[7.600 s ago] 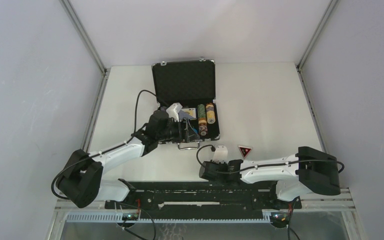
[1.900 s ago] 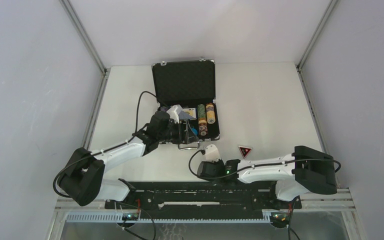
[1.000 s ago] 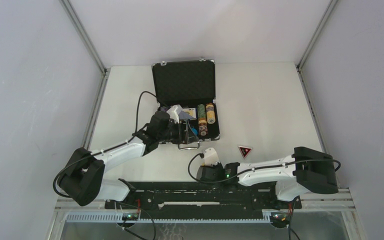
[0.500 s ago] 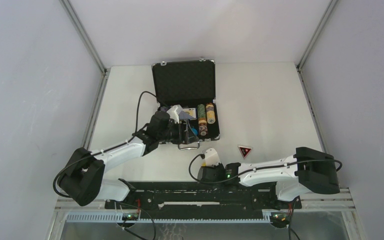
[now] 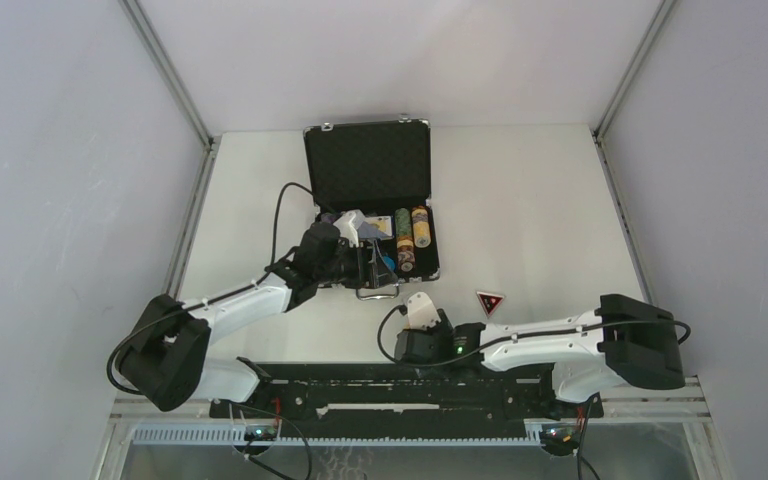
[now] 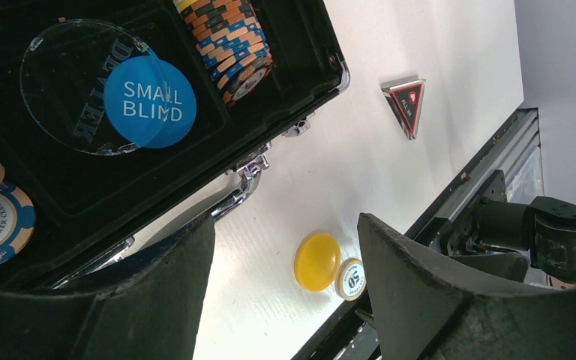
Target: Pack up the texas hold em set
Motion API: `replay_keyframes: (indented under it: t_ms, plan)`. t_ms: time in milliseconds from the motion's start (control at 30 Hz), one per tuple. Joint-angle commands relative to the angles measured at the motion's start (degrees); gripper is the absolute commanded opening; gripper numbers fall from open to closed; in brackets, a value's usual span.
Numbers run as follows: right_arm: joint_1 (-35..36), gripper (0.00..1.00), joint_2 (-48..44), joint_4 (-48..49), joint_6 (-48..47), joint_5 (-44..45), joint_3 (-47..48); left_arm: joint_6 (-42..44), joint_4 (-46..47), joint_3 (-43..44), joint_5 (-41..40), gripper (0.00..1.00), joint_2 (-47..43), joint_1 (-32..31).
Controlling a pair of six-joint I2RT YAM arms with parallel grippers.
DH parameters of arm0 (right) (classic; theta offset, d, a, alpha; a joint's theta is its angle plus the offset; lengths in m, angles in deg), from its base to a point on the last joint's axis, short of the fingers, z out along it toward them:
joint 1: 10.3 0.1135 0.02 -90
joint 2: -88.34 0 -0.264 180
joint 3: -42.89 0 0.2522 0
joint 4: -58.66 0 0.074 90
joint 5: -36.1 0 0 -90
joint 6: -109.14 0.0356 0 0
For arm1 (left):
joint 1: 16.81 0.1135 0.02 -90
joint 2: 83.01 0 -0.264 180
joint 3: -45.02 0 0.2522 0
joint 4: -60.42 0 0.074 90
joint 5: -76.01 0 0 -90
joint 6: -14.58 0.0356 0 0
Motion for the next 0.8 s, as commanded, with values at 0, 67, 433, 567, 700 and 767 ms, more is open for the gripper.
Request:
replay_keyframes:
  t_ms: [0,67,433,567,700,767]
  plan:
    - [-1.0,0.68,1.2,2.7,-3.9,-1.3,0.8,0.3,0.8,1.0,0.6,0.75,-0.1,0.2]
    - [-1.3,0.69,1.6,3.6,-4.2,-2.0,0.4,0.4,0.7,1.0,0.5,0.75,-0.2,0.2]
    - [-1.0,0.67,4.4,7.1,-7.5,-2.2,-1.9,0.5,0.5,1.2,0.4,0.75,0.2,0.2]
    - [-0.6,0.67,5.8,7.6,-8.1,-2.2,-1.9,0.5,0.5,1.2,0.3,0.75,0.3,0.2]
    - [-0.3,0.64,6.3,7.8,-7.9,-2.3,-2.0,0.5,0.5,1.2,0.3,0.75,0.5,0.2]
    - [0.0,0.61,6.1,7.6,-7.7,-2.4,-2.0,0.5,0.5,1.3,0.3,0.75,0.6,0.2]
